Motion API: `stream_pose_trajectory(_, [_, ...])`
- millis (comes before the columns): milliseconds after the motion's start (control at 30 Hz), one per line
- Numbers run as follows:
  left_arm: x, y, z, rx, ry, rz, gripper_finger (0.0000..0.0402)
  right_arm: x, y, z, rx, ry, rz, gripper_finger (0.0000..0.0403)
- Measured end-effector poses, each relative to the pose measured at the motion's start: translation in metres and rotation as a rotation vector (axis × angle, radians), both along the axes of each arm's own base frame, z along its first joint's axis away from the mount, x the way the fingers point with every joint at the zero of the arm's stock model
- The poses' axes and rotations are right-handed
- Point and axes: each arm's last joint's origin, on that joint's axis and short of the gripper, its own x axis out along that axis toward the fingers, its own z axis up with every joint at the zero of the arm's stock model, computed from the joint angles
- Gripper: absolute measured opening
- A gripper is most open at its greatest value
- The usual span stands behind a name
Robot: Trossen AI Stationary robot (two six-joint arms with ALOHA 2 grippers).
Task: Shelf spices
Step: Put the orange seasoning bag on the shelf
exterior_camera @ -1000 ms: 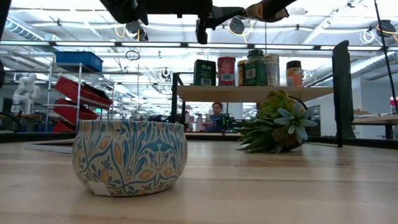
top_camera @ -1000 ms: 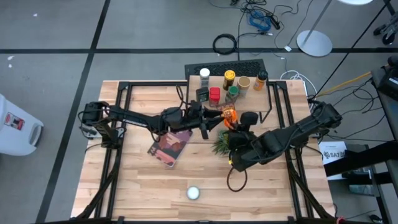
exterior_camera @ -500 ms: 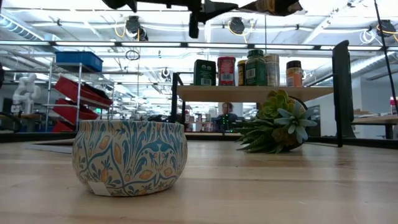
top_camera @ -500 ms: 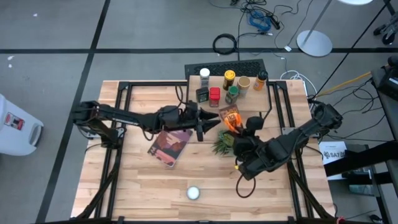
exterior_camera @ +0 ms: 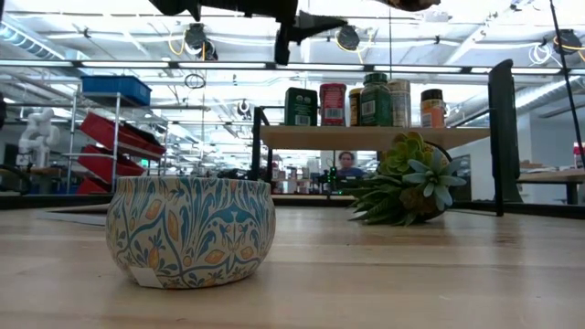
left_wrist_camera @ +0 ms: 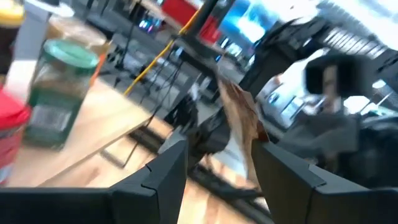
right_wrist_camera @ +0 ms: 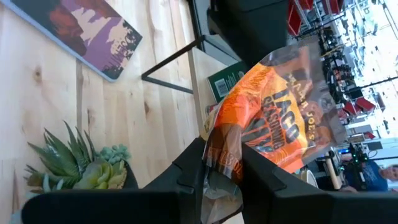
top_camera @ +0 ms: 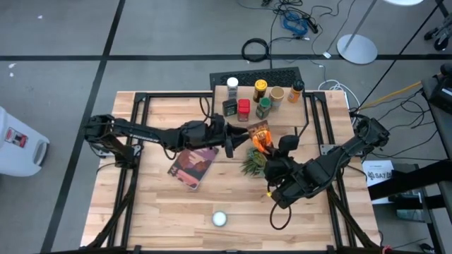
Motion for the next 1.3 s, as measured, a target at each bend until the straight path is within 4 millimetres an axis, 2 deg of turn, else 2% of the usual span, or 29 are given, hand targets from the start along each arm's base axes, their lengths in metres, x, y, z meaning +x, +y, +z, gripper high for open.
stream_pose_trajectory(333, [0.0, 0.0, 0.003, 0.001, -0.037, -0.017, 0.0191, 0.001, 0.001, 0.0, -0.005, 0.005, 0.014, 0.0061])
stream_pose_trajectory(900, [-0.001, -0.018, 0.006, 0.006, -0.053, -0.169, 0.0191, 0.0, -0.001, 0.001, -0.027, 0.0, 0.002, 0.0061])
stream_pose_trajectory(1300, [-0.001, -0.008, 0.011, 0.028, -0.077, -0.027, 0.0191, 0.002, 0.0, 0.001, -0.018, -0.015, 0.007, 0.0061])
